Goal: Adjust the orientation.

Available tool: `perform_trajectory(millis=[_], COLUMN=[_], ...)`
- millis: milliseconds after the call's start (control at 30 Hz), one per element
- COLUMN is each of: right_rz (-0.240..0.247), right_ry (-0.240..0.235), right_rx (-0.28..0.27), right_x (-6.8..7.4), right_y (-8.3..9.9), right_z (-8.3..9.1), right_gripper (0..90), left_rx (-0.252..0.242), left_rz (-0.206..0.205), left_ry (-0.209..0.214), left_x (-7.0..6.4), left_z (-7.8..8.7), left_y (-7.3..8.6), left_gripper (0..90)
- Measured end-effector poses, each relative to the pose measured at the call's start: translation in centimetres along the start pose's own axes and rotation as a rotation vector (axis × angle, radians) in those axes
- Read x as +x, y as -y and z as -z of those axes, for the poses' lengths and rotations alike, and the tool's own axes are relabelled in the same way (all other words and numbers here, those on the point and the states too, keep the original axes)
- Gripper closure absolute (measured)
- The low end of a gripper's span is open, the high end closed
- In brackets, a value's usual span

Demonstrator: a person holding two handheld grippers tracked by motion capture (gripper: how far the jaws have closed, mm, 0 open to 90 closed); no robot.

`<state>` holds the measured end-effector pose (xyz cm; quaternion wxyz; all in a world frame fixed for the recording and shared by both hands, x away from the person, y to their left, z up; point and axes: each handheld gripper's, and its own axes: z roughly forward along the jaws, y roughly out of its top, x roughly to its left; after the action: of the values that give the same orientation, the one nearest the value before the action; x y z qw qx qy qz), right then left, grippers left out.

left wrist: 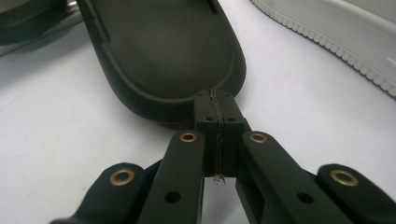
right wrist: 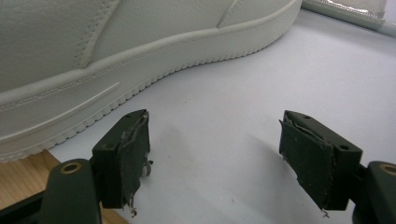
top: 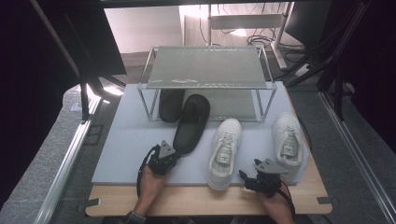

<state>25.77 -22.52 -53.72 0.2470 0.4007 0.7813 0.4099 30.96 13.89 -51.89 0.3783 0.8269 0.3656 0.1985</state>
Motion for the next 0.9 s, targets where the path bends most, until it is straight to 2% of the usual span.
perform_trajectory(millis=[267,500,900], right_rz=[0.0,0.0,0.0], right_ry=[0.0,0.0,0.0], right_rx=[0.0,0.0,0.0], right_x=[0.0,0.0,0.0], right_y=[0.0,0.0,0.0], right_z=[0.0,0.0,0.0], right_gripper=[24.8,24.8,24.8], left_rx=[0.005,0.001,-0.025], left_rz=[-0.014,-0.004,0.005], left_ry=[0.0,-0.002,-0.004], left_x=[-0.2,0.0,0.3], left_z=[-1.4,-2.4,-2.8], left_y=[-1.2,-2.0,-3.7], left_gripper=[89.3,89.3,89.2])
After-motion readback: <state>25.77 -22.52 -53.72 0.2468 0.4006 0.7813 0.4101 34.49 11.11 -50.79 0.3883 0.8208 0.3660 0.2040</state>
